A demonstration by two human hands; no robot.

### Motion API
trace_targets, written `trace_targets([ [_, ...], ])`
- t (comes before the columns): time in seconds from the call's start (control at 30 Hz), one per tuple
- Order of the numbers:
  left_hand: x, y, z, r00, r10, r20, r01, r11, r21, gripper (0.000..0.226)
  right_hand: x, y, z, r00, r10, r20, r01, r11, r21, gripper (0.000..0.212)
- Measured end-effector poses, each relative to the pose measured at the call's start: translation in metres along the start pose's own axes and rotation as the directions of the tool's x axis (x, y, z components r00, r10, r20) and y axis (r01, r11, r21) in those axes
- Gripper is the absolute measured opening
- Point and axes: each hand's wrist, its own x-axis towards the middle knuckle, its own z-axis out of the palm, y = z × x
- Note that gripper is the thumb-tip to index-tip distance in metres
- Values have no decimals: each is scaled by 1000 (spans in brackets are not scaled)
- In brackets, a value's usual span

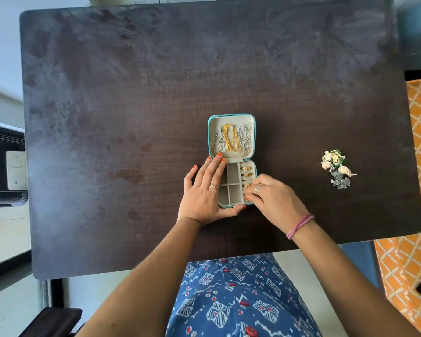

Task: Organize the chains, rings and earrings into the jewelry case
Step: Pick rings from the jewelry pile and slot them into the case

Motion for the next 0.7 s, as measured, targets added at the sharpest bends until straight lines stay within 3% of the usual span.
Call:
trace_targets([
  [0.2, 0, 0, 0, 1000, -2, 3, 2, 1000, 6, 108, -4, 1, 9, 974, 101, -205, -107, 994, -18, 12],
  [0.43, 0, 0, -1, 1000, 0, 12, 0, 1000, 4, 108, -5, 13, 17, 978, 121, -170, -91, 981, 173, 14],
  [0.57, 0, 0, -1, 1000, -5, 21, 5, 1000, 6, 109, -12, 17, 17, 922, 312, -228, -187, 877, 442, 14],
  [0.7, 0, 0, 0, 1000, 1, 18, -2, 1000, 14, 109, -14, 19, 21, 854, 520, -21, -357, 615, 703, 15],
])
